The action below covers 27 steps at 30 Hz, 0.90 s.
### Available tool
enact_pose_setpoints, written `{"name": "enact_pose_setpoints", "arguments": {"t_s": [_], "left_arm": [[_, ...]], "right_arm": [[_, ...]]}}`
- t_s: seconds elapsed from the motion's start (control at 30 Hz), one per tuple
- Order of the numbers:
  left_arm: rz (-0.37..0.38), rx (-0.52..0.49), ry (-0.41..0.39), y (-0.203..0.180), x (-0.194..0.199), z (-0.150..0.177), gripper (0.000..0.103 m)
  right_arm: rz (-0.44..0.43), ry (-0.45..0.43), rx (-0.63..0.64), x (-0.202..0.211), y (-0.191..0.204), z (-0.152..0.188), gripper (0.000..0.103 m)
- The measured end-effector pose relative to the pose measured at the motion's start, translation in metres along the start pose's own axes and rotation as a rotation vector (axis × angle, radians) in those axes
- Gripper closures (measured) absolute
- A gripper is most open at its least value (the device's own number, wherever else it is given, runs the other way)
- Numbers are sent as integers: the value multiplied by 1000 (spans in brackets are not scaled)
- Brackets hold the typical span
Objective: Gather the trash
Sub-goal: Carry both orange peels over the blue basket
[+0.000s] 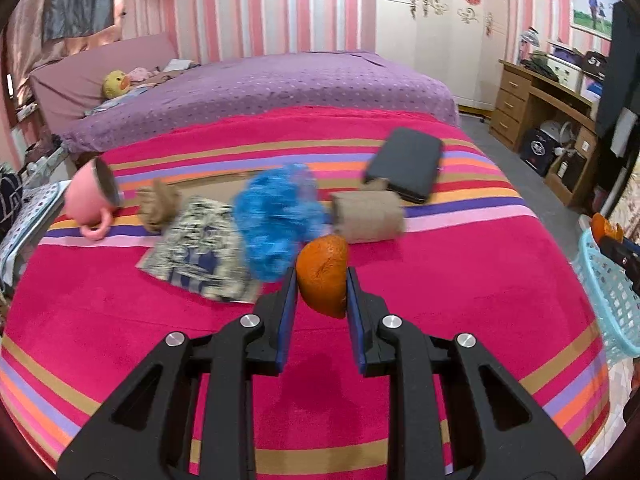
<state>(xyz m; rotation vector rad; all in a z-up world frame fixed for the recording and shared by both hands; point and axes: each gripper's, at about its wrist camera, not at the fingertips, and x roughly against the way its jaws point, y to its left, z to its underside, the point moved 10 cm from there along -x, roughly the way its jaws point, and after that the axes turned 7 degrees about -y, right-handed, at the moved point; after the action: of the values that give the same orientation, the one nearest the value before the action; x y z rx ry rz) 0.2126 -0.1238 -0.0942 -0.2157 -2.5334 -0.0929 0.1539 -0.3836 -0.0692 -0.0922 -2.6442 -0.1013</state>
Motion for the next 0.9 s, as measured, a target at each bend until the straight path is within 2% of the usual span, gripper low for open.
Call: {"name": "enact_pose_setpoints", "arguments": {"t_s": [0.4, 0.67, 0.9], "left_arm": [[121, -125, -63, -130, 18, -18, 80], [225, -141, -46, -214, 19, -14, 80], [281, -182, -26, -284, 10, -1, 80]], "right_arm": [[66, -14, -121, 29, -107, 10, 76], [131, -32, -143, 52, -174, 23, 76], [181, -54, -175, 62, -219, 33, 76]]}}
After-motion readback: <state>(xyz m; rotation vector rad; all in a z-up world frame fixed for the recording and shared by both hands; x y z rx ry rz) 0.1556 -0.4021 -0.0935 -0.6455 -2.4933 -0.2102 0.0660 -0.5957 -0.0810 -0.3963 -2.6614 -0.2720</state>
